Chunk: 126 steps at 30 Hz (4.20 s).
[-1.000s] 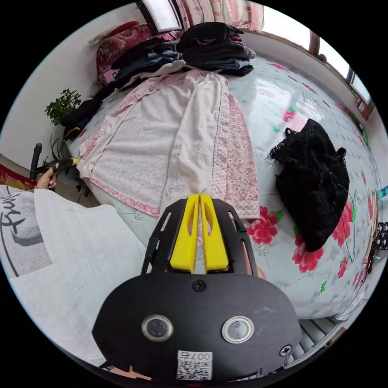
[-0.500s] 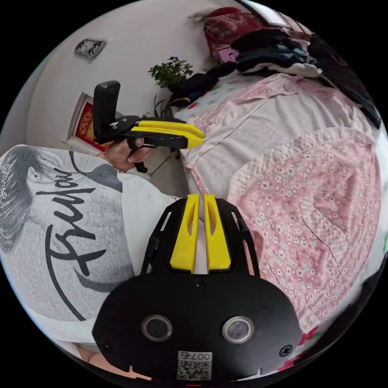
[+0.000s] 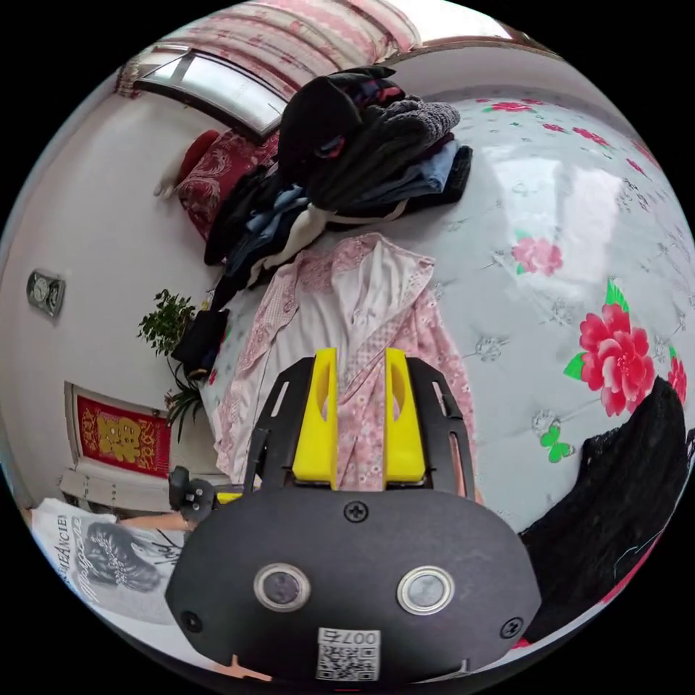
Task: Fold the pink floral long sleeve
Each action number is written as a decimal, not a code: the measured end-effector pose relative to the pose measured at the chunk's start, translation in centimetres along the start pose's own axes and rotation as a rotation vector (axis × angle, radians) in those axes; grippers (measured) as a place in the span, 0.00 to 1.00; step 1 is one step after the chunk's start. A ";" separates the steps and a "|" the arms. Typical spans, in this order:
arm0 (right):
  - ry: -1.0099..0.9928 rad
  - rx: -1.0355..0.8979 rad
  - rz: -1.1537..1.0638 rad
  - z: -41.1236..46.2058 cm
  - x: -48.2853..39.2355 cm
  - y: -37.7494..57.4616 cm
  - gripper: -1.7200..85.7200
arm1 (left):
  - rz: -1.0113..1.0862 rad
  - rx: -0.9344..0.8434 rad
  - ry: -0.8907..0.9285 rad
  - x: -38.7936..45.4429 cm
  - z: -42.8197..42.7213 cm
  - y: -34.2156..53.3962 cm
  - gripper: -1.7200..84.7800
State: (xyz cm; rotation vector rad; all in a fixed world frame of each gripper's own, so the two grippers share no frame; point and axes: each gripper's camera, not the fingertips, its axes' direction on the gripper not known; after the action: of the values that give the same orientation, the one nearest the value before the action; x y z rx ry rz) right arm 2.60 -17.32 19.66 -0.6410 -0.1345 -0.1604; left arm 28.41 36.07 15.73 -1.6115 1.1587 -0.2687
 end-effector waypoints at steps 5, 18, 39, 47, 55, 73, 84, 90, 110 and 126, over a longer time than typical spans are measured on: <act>0.093 -0.054 0.137 6.1 4.2 -8.5 0.08 | 0.132 -0.022 -0.113 -0.1 0.2 -0.8 0.06; 0.018 0.166 -0.136 6.9 -4.5 -11.8 0.02 | -0.017 0.174 0.167 -7.7 -6.2 2.3 0.01; 0.388 -0.300 -0.094 11.1 -4.3 7.3 0.09 | -0.341 0.209 0.208 -16.3 -6.5 7.4 0.01; 0.474 -0.452 -0.230 16.5 -7.3 11.5 0.04 | -0.331 0.177 0.162 -15.9 -6.9 6.7 0.01; 0.970 -0.199 -0.188 5.4 -5.5 5.7 0.02 | -0.295 0.175 0.098 -14.6 -7.0 6.4 0.01; 0.127 -0.395 -0.262 19.3 -10.7 25.1 0.07 | -0.299 0.170 0.150 -12.5 -7.2 7.7 0.09; 0.370 -0.587 -0.459 19.5 -10.2 26.5 0.05 | -0.341 0.132 0.172 -10.4 -7.8 8.0 0.01; 0.301 -0.323 -0.473 16.4 -9.2 17.1 0.07 | -0.351 0.163 0.181 -9.3 -8.6 8.5 0.01; 0.087 -0.230 -0.478 33.3 -7.2 -6.4 0.09 | -0.655 0.343 -0.240 -6.0 -14.4 15.1 0.09; -0.221 -0.319 0.019 42.1 4.6 -14.3 0.02 | -0.714 0.286 -0.359 -5.5 -16.6 14.8 0.01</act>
State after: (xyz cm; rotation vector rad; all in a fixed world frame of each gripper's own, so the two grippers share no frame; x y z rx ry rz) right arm 1.24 -3.68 62.23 -0.9772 -0.3202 -0.0927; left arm 6.46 30.91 11.87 -1.6738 0.2286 -0.5477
